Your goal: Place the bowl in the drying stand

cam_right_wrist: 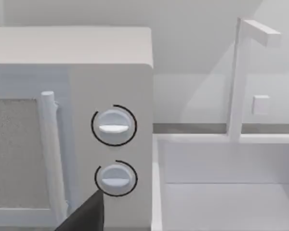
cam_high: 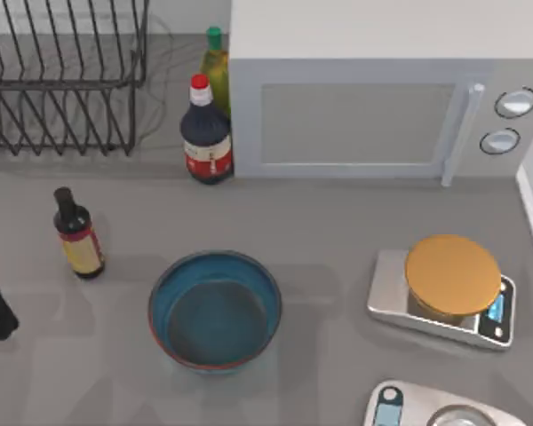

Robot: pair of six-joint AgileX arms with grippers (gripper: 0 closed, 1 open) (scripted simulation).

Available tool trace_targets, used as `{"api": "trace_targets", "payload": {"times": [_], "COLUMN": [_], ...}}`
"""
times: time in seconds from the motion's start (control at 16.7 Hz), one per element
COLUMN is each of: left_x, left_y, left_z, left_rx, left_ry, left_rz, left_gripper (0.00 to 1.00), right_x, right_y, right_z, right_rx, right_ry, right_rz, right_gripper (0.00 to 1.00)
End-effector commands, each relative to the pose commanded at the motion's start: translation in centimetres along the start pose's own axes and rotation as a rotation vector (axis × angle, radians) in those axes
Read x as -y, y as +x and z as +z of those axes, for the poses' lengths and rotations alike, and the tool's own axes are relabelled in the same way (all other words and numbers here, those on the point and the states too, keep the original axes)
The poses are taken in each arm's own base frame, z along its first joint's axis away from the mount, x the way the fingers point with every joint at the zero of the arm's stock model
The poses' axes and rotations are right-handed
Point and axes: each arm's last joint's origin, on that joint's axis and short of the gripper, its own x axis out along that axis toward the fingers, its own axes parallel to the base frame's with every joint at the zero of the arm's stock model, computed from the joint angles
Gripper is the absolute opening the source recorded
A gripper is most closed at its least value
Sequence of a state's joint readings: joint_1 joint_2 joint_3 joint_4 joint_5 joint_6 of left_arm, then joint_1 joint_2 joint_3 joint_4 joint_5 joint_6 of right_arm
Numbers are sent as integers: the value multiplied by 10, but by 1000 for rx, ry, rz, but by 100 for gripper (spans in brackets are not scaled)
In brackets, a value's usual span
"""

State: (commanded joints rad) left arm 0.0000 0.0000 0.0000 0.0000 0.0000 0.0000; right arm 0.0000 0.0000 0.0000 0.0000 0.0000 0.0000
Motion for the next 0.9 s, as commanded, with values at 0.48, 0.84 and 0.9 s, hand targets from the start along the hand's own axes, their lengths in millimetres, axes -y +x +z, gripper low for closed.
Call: {"api": "trace_targets", "payload": {"times": [0.48, 0.84, 0.9], "left_x": [12, 53, 66], "left_y": [4, 54, 68], "left_z": [41, 108, 113], "left_rx": [-168, -649, -751], "left_ry": [-102, -216, -218], "left_rz": [-101, -213, -218], "left_gripper": [100, 100, 100], "right_x": [0, 0, 0], "right_y": [0, 0, 0], "right_z": [0, 0, 0], "right_rx": [0, 0, 0], "right_ry": [0, 0, 0], "right_rz": [0, 0, 0], "right_gripper": [100, 100, 100]}}
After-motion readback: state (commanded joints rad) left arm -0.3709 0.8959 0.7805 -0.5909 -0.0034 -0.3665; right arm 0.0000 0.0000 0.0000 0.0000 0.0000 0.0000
